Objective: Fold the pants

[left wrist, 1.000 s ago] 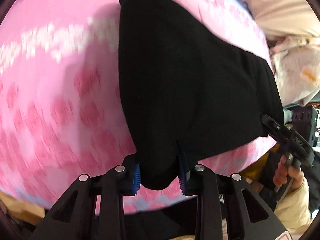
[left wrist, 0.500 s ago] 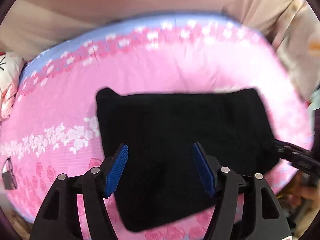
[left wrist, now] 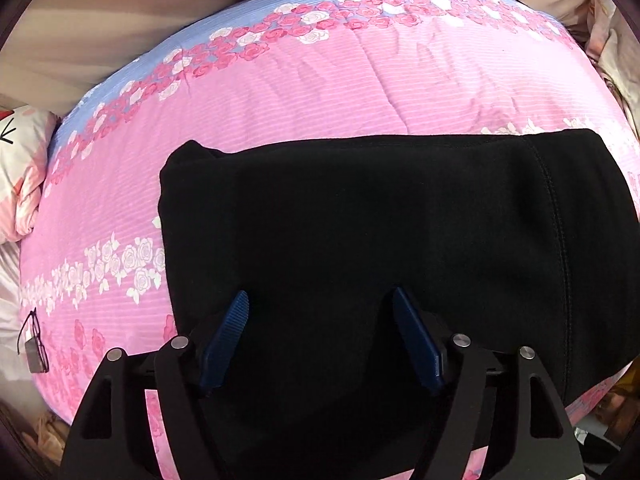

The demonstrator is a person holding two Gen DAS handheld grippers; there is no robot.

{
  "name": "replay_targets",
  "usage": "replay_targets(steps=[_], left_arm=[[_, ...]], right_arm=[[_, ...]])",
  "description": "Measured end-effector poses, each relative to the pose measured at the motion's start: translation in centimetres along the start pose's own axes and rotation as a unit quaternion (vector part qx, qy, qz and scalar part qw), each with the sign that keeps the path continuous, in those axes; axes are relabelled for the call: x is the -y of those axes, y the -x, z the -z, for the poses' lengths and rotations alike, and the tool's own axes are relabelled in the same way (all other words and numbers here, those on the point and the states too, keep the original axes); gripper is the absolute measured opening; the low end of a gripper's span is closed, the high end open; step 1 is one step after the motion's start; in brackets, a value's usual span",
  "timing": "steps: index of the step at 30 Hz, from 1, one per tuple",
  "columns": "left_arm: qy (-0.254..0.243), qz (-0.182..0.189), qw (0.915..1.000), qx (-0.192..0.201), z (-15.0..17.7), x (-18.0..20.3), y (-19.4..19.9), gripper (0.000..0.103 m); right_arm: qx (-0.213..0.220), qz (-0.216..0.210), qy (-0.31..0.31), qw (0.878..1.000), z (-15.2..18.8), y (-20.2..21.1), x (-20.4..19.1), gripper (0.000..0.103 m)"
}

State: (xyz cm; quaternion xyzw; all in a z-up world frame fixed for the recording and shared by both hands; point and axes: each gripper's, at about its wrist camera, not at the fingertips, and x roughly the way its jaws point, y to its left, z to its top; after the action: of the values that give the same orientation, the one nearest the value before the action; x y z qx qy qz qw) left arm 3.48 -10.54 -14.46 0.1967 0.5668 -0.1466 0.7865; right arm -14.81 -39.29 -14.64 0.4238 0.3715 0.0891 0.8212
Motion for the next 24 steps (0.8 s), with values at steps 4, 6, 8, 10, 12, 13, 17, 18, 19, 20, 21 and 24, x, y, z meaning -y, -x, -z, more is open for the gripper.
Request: replay_targets(steps=[4,6,8,10,12,13,17,18,19,20,21,24], left_arm=[[0.005,-0.007,1.0000,0.000,0.0,0.0,0.0,0.073],[0.008,-0.009,0.9999,-0.004,0.0,0.0,0.0,0.073],[0.012,-0.010,0.9999,-0.007,0.0,-0.1,0.1,0.073],[0.013,-0.013,0.9998,-0.008,0.0,0.0,0.0,0.073],[0.015,-0.016,0.9997,-0.009,0.0,0.1,0.0,0.073],[0.017,-0.019,0.9996,-0.010,0.0,0.1,0.1,0.073],[0.022,-0.024,0.9994,-0.012,0.0,0.2,0.0,0.073],[0.024,-0.022,0.9994,-0.013,0.0,0.2,0.1,0.073],[0.025,-0.018,0.9994,-0.013,0.0,0.2,0.2,0.074],[0.025,-0.010,0.9995,-0.012,0.0,0.1,0.3,0.076],[0.027,0.004,0.9996,-0.011,0.0,0.2,0.4,0.077],[0.022,0.007,0.9997,-0.010,0.1,0.9,0.4,0.078]], right_arm=[[-0.072,-0.012,0.086,0.994,0.0,-3.6,-3.6,0.031],[-0.110,-0.026,0.118,0.987,0.8,-5.3,-5.3,0.031],[-0.135,-0.033,0.138,0.981,1.6,-6.5,-6.0,0.033],[-0.153,-0.043,0.141,0.977,1.8,-7.5,-6.5,0.035],[-0.168,-0.049,0.152,0.973,2.0,-8.8,-7.2,0.035],[-0.180,-0.048,0.152,0.971,2.1,-9.5,-7.2,0.031],[-0.191,-0.043,0.115,0.974,1.7,-9.7,-5.7,0.003],[-0.181,-0.046,0.105,0.977,1.1,-8.9,-5.0,0.003],[-0.171,-0.050,0.095,0.979,0.9,-8.1,-4.5,0.002],[-0.162,-0.047,0.083,0.982,0.8,-7.5,-3.5,0.002],[-0.164,-0.036,0.061,0.984,1.2,-7.7,-1.9,0.002],[-0.160,-0.076,-0.006,0.984,2.0,-8.2,0.7,0.004]])
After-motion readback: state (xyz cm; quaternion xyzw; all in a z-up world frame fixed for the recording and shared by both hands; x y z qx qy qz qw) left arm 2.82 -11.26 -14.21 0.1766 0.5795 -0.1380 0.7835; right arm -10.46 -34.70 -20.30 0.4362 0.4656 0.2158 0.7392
